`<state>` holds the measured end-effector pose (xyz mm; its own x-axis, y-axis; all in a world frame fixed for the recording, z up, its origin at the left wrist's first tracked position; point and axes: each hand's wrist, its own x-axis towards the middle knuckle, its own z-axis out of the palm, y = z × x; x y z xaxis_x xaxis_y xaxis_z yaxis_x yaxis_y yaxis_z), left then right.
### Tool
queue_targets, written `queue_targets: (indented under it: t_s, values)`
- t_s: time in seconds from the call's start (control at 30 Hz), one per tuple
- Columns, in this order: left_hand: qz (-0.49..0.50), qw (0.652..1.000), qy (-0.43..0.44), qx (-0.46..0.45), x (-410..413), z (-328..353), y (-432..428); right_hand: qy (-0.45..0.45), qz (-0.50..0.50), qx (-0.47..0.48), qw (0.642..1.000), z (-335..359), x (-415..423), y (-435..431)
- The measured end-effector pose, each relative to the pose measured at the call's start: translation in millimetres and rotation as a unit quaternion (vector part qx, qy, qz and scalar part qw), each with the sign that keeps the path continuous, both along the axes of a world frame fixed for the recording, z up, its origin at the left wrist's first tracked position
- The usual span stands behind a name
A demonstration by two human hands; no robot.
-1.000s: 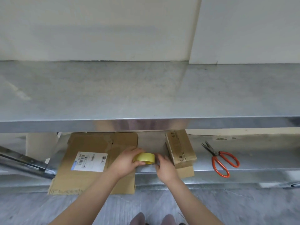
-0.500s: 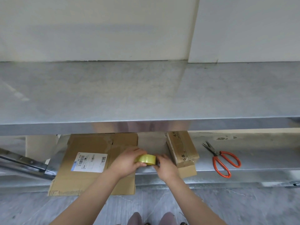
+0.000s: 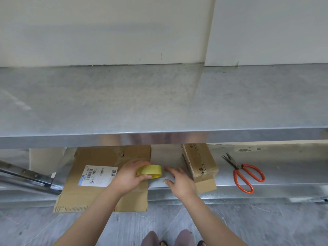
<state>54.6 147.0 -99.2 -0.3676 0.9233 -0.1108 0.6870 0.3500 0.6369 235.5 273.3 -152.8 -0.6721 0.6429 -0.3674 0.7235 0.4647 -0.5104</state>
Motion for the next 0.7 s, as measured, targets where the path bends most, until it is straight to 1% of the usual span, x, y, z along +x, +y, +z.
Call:
queue_targets:
  t_s: [0.13,0.23,0.33,0.53,0.7]
  values:
    - [-0.006,1.0,0.002,-0.007,-10,3,-14,0.026,0.001,-0.031,0.999,-5,-3,2]
    - [-0.012,1.0,-0.004,-0.002,-9,3,-17,0.03,0.018,-0.015,0.999,-8,-9,4]
    - [-0.017,1.0,-0.007,0.002,-9,4,-15,0.022,0.066,-0.001,0.998,-7,-16,3]
    - [0.006,0.997,-0.075,0.011,-9,4,-14,-0.015,0.066,0.044,0.997,-8,-18,-4]
    - [0.017,0.995,-0.1,0.015,-7,1,-14,-0.003,0.084,0.055,0.995,-9,-24,-3]
